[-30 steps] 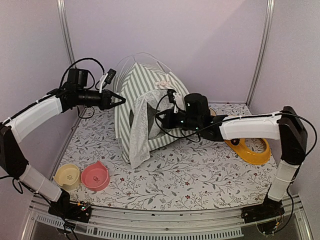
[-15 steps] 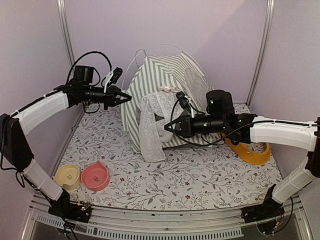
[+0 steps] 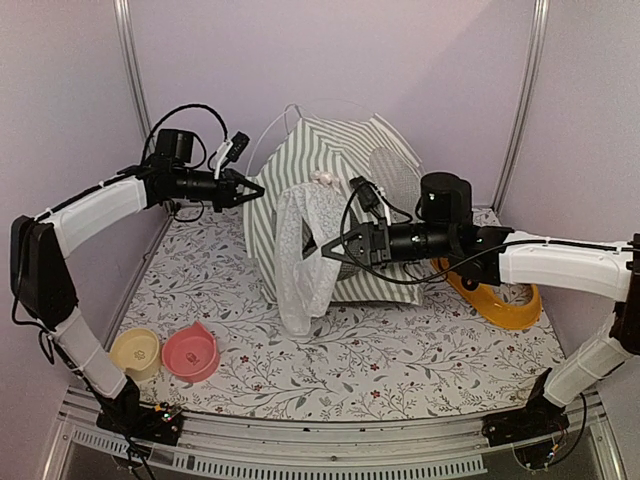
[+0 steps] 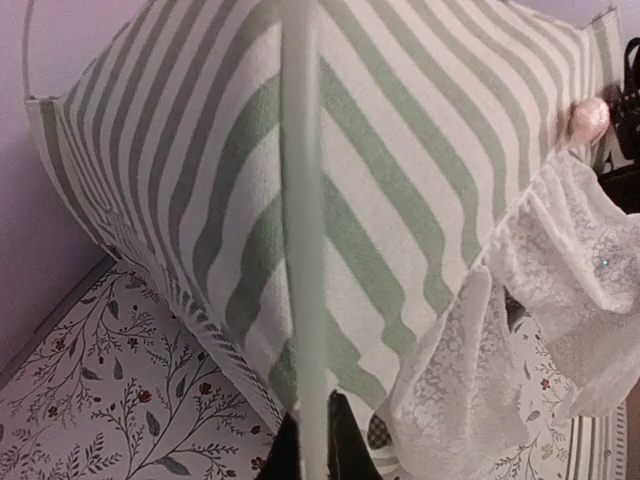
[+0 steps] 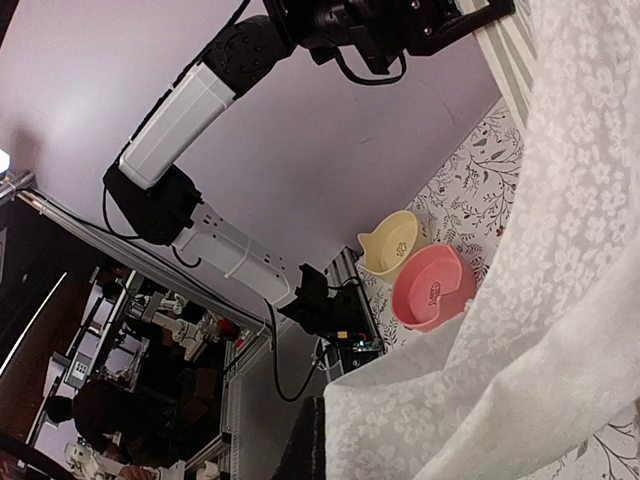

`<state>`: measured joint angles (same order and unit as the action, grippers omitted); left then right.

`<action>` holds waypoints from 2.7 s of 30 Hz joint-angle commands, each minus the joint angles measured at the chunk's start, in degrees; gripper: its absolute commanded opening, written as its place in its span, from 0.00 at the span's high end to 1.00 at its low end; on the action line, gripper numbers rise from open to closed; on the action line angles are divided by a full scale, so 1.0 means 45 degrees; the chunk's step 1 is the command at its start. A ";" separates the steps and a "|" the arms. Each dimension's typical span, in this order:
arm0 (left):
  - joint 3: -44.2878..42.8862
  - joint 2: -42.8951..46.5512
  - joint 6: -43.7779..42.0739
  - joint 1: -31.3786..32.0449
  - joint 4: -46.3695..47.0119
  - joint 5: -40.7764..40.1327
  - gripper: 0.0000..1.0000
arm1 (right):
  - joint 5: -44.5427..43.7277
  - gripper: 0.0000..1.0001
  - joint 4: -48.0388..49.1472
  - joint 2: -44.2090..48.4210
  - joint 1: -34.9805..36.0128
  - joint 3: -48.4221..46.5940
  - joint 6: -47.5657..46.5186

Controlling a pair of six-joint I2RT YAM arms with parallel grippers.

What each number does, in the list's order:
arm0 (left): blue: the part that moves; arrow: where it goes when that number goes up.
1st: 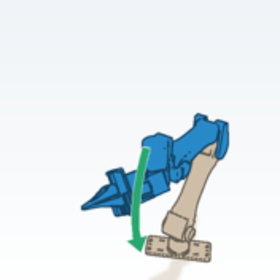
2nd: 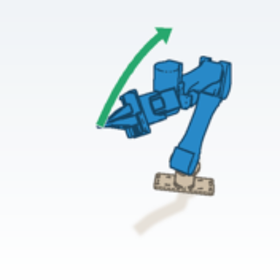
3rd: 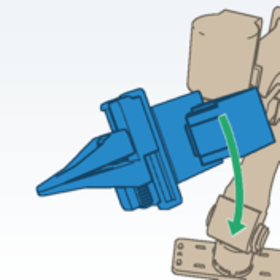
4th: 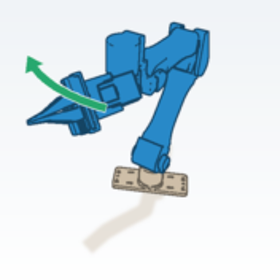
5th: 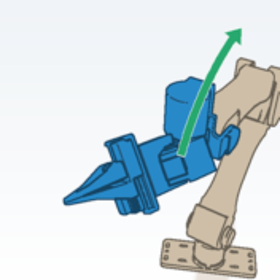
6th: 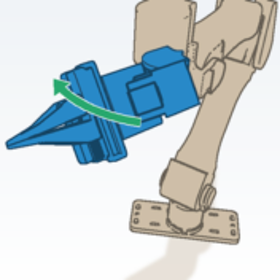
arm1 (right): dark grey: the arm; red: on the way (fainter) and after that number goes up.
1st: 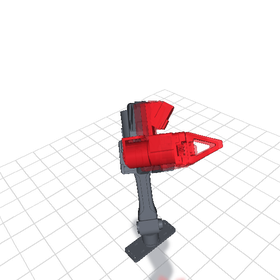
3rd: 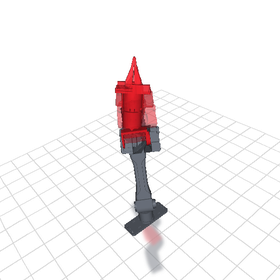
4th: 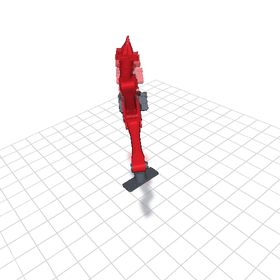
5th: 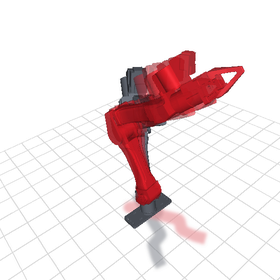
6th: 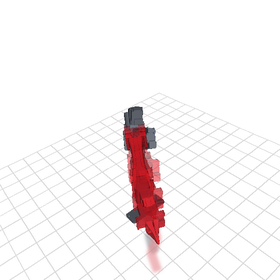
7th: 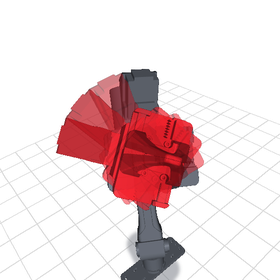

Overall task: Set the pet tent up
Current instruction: Pick up the tent flap from the tent fabric, then place the tent flap on the tent fabric, then pass from the left arm to the right

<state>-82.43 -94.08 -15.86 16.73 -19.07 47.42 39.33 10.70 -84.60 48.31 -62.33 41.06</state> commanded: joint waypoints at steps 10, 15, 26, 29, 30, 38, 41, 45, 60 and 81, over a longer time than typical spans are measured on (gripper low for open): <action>0.0605 -0.0326 0.1253 0.0003 0.0326 -0.3893 1.00 | -0.0809 1.00 0.0854 -0.0234 0.1230 -0.1060 -0.1145; -0.0041 -0.0560 -0.0153 0.0036 -0.1043 -0.3697 1.00 | 0.0311 1.00 0.0807 0.0690 0.0641 -0.2121 -0.1057; -0.0334 -0.0344 -0.0901 0.0607 -0.2331 -0.5388 1.00 | -0.0242 0.91 -0.0434 0.2008 -0.2176 -0.1278 -0.1102; -0.0507 -0.0088 -0.1052 0.0722 -0.2846 -0.5857 1.00 | -0.2402 0.91 -0.3560 0.1720 -0.2608 -0.1460 -0.3331; -0.0473 0.0087 -0.1123 0.0753 -0.2903 -0.5891 1.00 | -0.3236 0.91 -0.4295 0.1579 -0.2611 -0.1460 -0.4271; -0.0293 0.0716 -0.0804 0.1146 -0.2949 -0.5214 1.00 | -0.6965 0.88 -0.5214 -0.0243 -0.2315 -0.1809 -0.5952; -0.0283 0.0506 -0.0432 0.1146 -0.2797 -0.5100 1.00 | -0.8278 0.82 -0.4962 -0.1407 -0.1812 -0.2042 -0.6399; -0.1162 -0.0259 0.0652 0.1178 -0.3629 -0.5565 1.00 | -1.1390 0.67 -0.6226 -0.2099 -0.1867 -0.2166 -0.6148; -0.1578 -0.0061 0.2213 0.1379 -0.4043 -0.6525 1.00 | -1.2013 0.15 -0.8174 0.1168 0.1286 -0.3926 -0.5959; -0.0952 0.0600 0.1910 0.1424 -0.2554 -0.6396 1.00 | -1.2644 1.00 -0.9111 -0.3168 0.1485 -0.8401 -0.6643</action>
<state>-87.79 -93.84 -9.28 23.14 -33.23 19.42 -20.38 -30.94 -98.85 55.27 -98.00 11.86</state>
